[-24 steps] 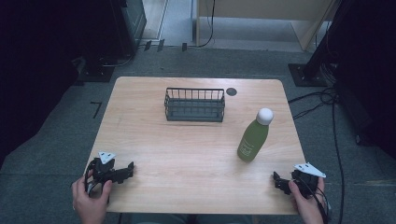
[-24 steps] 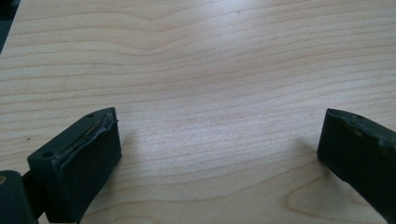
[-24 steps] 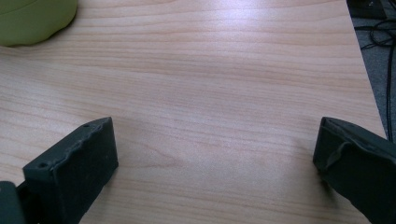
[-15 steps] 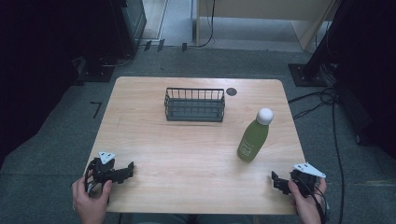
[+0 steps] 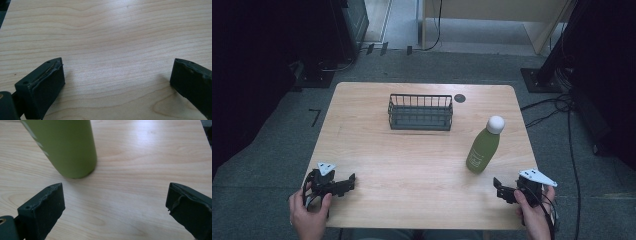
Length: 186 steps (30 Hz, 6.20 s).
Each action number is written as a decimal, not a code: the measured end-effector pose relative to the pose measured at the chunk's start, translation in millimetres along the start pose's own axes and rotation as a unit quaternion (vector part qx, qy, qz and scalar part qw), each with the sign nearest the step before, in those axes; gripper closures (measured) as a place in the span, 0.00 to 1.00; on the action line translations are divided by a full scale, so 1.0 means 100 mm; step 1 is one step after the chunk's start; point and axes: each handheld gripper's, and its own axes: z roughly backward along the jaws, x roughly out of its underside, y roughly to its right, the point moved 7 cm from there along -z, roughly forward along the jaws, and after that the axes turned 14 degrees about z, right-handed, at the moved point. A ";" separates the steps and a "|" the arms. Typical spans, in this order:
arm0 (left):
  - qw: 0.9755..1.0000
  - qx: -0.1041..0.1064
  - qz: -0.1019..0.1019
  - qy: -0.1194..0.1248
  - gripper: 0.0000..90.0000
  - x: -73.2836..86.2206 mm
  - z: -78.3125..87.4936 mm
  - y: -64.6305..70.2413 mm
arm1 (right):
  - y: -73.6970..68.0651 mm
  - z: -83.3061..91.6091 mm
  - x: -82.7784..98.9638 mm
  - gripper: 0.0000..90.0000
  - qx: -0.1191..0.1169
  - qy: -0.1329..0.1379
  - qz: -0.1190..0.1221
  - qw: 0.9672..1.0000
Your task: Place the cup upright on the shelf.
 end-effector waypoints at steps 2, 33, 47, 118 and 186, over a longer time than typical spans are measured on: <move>1.000 0.000 -0.001 -0.001 0.00 0.00 0.00 0.00 | -0.04 0.01 -0.06 0.02 -0.003 0.006 0.001 1.000; 1.000 0.000 0.000 0.000 0.00 0.00 0.00 0.00 | -0.44 -0.11 -0.71 0.04 -0.053 0.065 0.017 0.996; 1.000 0.000 0.001 0.000 0.00 0.00 0.00 0.00 | -0.39 -0.25 -0.89 0.06 -0.011 0.065 0.012 0.998; 1.000 0.000 0.001 0.001 0.00 0.00 0.00 0.00 | -0.86 -0.34 -1.87 0.23 -0.061 0.129 0.052 0.988; 1.000 0.000 0.000 0.000 0.00 0.00 0.00 0.00 | -0.95 -1.22 -3.12 0.23 -0.020 0.172 0.050 0.984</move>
